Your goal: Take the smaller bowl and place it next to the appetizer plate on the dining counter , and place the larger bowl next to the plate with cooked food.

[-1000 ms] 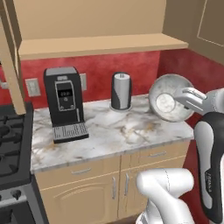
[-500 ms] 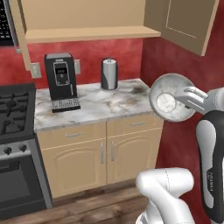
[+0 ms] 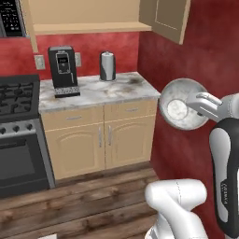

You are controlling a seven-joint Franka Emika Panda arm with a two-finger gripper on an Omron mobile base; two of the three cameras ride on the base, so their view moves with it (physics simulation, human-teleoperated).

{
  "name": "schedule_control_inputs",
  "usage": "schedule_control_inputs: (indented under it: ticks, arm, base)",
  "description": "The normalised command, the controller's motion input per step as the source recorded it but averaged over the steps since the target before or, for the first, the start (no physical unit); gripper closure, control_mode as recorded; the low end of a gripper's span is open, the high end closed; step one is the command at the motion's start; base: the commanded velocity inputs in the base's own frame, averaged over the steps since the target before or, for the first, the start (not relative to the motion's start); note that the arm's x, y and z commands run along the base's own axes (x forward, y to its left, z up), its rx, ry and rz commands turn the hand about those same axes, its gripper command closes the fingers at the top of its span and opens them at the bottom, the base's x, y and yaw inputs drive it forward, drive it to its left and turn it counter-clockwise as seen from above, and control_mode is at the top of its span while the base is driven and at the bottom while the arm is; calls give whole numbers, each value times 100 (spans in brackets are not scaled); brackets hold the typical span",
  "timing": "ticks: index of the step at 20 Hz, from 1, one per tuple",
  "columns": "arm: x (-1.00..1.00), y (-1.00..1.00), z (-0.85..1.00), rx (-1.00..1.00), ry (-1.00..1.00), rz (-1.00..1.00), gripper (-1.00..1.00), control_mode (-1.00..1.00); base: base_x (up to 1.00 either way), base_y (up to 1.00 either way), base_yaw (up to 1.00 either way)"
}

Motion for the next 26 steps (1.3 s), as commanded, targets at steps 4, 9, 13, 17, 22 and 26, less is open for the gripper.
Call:
schedule_control_inputs:
  ticks: [4,9,13,17,22,26]
  arm:
    - [0,0,0,0,0,0,100,100]
    - [0,0,0,0,0,0,100,100]
    - [0,0,0,0,0,0,100,100]
    - [0,0,0,0,0,0,100,100]
    - [0,0,0,0,0,0,100,100]
    - [0,0,0,0,0,0,100,100]
  base:
    - [-100,3,1]
    - [-100,6,2]
    - [-100,9,1]
    - [-100,21,2]
    - [-100,39,4]
    - [-100,48,2]
